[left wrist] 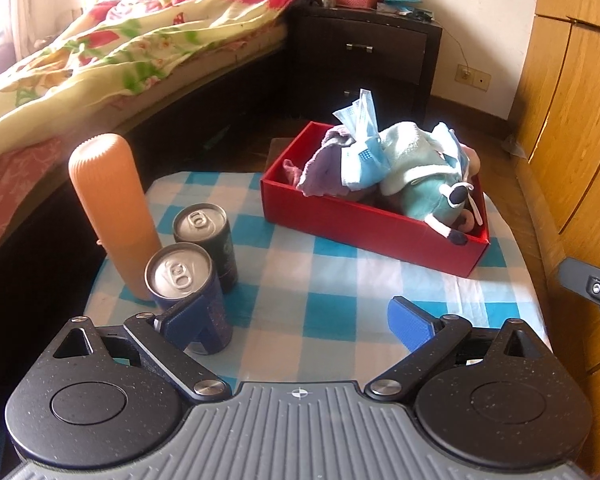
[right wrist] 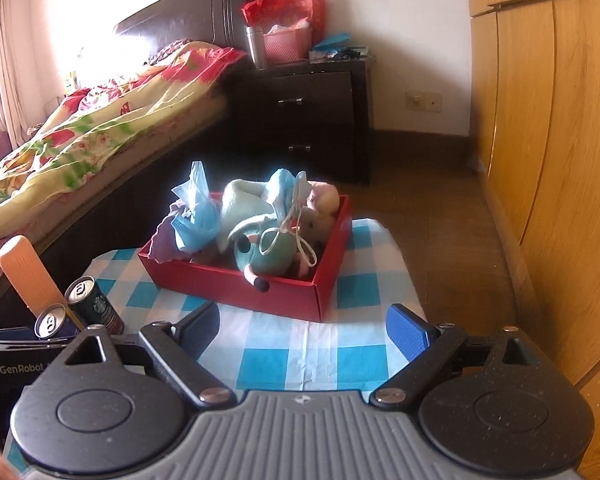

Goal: Organize soft objects

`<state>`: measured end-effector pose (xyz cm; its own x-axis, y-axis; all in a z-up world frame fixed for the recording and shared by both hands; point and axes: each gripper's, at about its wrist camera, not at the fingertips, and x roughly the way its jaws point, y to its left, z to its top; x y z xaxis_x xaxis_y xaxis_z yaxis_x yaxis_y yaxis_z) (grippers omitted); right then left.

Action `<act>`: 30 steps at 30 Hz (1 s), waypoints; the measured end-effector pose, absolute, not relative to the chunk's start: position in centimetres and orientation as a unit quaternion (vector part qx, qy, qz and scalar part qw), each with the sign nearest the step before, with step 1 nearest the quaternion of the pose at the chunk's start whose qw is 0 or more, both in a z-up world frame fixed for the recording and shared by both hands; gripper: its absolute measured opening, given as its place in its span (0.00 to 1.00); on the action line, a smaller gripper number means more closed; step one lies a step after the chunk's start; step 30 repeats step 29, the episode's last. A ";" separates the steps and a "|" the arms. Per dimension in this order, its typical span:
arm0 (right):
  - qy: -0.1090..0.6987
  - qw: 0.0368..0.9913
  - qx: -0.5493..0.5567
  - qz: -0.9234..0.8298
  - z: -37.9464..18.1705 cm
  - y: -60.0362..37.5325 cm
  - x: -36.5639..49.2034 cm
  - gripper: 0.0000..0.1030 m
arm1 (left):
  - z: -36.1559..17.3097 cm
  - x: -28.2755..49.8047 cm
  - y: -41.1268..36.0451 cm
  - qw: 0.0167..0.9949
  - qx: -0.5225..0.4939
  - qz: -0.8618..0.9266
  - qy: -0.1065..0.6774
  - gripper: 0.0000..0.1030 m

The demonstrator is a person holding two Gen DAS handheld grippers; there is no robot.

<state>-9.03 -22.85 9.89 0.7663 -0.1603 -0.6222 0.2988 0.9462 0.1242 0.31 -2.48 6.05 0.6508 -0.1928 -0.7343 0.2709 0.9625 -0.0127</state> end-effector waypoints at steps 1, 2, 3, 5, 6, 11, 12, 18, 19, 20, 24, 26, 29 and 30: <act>0.317 0.934 0.109 -0.123 10.0 -22.8 -9.1 0.68 | 6.1 0.3 -2.5 0.908 0.048 -0.127 0.397 0.91; 0.315 0.935 0.109 -0.122 10.0 -22.7 -9.1 0.68 | 6.1 0.3 -2.5 0.908 0.048 -0.126 0.397 0.91; 0.315 0.935 0.108 -0.121 10.0 -22.6 -9.1 0.69 | 6.1 0.3 -2.4 0.908 0.048 -0.126 0.398 0.91; 0.317 0.935 0.105 -0.120 10.0 -22.5 -9.0 0.70 | 6.1 0.3 -2.4 0.908 0.050 -0.127 0.397 0.91; 0.318 0.935 0.105 -0.120 10.0 -22.4 -9.0 0.70 | 6.1 0.3 -2.5 0.907 0.051 -0.127 0.398 0.91; 0.318 0.935 0.103 -0.117 10.0 -22.2 -8.9 0.71 | 6.0 0.4 -2.5 0.907 0.051 -0.119 0.400 0.94; 0.318 0.935 0.102 -0.117 10.0 -22.2 -8.9 0.71 | 6.0 0.4 -2.4 0.908 0.050 -0.118 0.399 0.94; 0.318 0.936 0.102 -0.115 10.0 -22.0 -8.9 0.71 | 6.1 0.3 -2.4 0.909 0.053 -0.117 0.396 0.95; 0.318 0.936 0.102 -0.114 10.0 -22.0 -8.9 0.71 | 6.0 0.3 -2.4 0.909 0.054 -0.118 0.395 0.95; 0.318 0.936 0.102 -0.114 10.0 -22.0 -8.9 0.71 | 6.1 0.3 -2.5 0.910 0.054 -0.119 0.394 0.95; 0.318 0.936 0.101 -0.113 10.0 -21.9 -8.8 0.71 | 6.2 0.2 -2.5 0.911 0.053 -0.124 0.390 0.95; 0.318 0.936 0.100 -0.113 10.0 -21.8 -8.8 0.71 | 6.2 0.1 -2.5 0.912 0.054 -0.126 0.387 0.95; 0.320 0.936 0.100 -0.112 10.0 -21.7 -8.7 0.71 | 6.2 0.0 -2.6 0.913 0.058 -0.127 0.382 0.95; 0.320 0.936 0.100 -0.112 10.0 -21.7 -8.7 0.71 | 6.2 0.0 -2.6 0.913 0.058 -0.127 0.382 0.95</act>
